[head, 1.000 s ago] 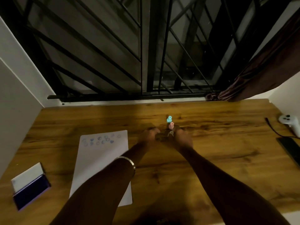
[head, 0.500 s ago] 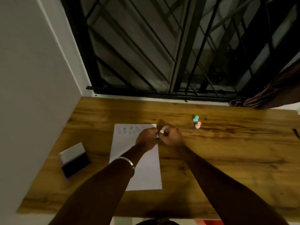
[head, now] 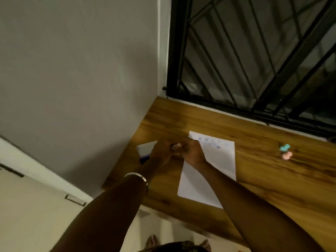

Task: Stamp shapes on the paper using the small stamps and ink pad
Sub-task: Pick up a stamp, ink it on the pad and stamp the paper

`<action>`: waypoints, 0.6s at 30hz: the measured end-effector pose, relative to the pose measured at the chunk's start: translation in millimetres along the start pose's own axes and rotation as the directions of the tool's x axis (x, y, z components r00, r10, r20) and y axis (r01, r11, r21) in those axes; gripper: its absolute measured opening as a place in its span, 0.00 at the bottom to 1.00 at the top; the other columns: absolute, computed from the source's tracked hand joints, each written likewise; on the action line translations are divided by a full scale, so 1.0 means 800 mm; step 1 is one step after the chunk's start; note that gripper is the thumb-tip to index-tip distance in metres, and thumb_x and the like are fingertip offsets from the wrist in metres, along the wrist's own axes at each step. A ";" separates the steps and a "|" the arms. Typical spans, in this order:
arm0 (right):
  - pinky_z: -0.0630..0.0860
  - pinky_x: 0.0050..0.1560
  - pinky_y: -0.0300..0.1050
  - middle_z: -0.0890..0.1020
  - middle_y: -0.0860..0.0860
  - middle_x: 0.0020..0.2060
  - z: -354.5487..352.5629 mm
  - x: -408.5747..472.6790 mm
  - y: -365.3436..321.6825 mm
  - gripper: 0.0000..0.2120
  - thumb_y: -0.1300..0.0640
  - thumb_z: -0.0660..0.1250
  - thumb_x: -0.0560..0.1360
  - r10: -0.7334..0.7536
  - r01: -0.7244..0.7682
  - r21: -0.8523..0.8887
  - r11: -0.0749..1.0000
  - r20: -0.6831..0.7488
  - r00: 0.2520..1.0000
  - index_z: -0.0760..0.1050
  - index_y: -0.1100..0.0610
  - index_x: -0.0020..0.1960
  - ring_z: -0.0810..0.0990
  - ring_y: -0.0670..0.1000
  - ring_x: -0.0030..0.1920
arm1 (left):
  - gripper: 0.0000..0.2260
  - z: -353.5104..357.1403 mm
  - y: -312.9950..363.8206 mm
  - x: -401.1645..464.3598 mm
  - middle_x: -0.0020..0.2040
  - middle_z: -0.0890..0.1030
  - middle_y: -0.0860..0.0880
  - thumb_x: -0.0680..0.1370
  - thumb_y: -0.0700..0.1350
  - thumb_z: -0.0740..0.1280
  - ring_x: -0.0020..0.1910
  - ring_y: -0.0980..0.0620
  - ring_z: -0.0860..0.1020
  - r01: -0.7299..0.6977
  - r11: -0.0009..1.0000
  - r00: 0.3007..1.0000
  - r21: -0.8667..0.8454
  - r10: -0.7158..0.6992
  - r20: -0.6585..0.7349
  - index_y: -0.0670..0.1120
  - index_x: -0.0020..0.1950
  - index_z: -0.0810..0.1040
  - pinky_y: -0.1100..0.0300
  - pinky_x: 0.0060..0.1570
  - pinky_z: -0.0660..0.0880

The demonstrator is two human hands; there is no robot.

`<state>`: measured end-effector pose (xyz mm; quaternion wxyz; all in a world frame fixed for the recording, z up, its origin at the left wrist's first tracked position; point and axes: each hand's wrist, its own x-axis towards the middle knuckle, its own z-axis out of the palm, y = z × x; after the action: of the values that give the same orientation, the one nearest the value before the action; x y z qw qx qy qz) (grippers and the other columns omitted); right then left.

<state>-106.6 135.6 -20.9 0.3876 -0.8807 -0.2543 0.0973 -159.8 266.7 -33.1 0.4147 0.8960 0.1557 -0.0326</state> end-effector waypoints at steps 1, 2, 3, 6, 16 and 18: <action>0.75 0.43 0.44 0.84 0.55 0.41 0.012 0.002 -0.011 0.04 0.58 0.71 0.73 -0.017 0.017 0.005 1.000 0.007 1.000 0.79 0.58 0.43 0.80 0.52 0.41 | 0.16 -0.011 -0.011 -0.003 0.57 0.81 0.43 0.77 0.49 0.68 0.56 0.47 0.78 0.023 1.000 1.000 0.013 -0.023 0.002 0.42 0.61 0.79 0.54 0.60 0.71; 0.75 0.44 0.44 0.84 0.55 0.43 0.024 0.004 -0.021 0.04 0.58 0.70 0.74 -0.023 0.023 0.005 1.000 0.028 0.999 0.79 0.58 0.44 0.80 0.52 0.43 | 0.16 -0.023 -0.022 -0.007 0.59 0.80 0.41 0.77 0.46 0.69 0.59 0.44 0.78 0.039 0.999 0.999 -0.009 -0.039 -0.002 0.40 0.62 0.78 0.55 0.61 0.70; 0.74 0.46 0.43 0.83 0.56 0.45 0.038 0.006 -0.033 0.03 0.58 0.68 0.76 -0.027 0.027 -0.001 1.000 0.056 0.998 0.79 0.58 0.47 0.80 0.52 0.45 | 0.16 -0.035 -0.034 -0.013 0.61 0.80 0.40 0.76 0.43 0.70 0.61 0.43 0.77 0.058 0.997 0.998 -0.057 -0.059 -0.016 0.39 0.63 0.78 0.56 0.62 0.70; 0.68 0.50 0.39 0.81 0.55 0.52 0.060 0.011 -0.050 0.06 0.59 0.62 0.79 0.005 -0.005 0.002 1.000 0.082 0.997 0.78 0.58 0.53 0.77 0.50 0.50 | 0.15 -0.064 -0.054 -0.032 0.62 0.78 0.38 0.76 0.39 0.68 0.63 0.39 0.75 0.130 0.958 0.990 -0.256 -0.140 -0.024 0.36 0.62 0.77 0.49 0.66 0.70; 0.72 0.60 0.46 0.79 0.57 0.60 0.094 0.016 -0.061 0.13 0.55 0.64 0.79 -0.142 0.256 -0.270 0.928 0.381 0.914 0.78 0.59 0.60 0.77 0.57 0.60 | 0.14 -0.086 -0.111 -0.072 0.57 0.81 0.41 0.80 0.50 0.63 0.56 0.41 0.79 0.168 0.978 0.919 -0.122 -0.200 -0.339 0.43 0.60 0.78 0.53 0.55 0.73; 0.72 0.56 0.47 0.79 0.57 0.58 0.097 0.010 -0.058 0.13 0.53 0.63 0.80 -0.155 0.293 -0.297 0.909 0.412 0.898 0.77 0.59 0.60 0.77 0.57 0.57 | 0.14 -0.085 -0.111 -0.073 0.59 0.80 0.41 0.80 0.47 0.62 0.59 0.41 0.78 0.142 0.972 0.910 -0.186 -0.202 -0.361 0.42 0.63 0.75 0.54 0.57 0.72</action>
<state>-146.1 215.6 -39.5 0.1763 -0.8640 -0.4389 0.1724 -247.4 357.6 -42.9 0.4410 0.8331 0.3132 0.1158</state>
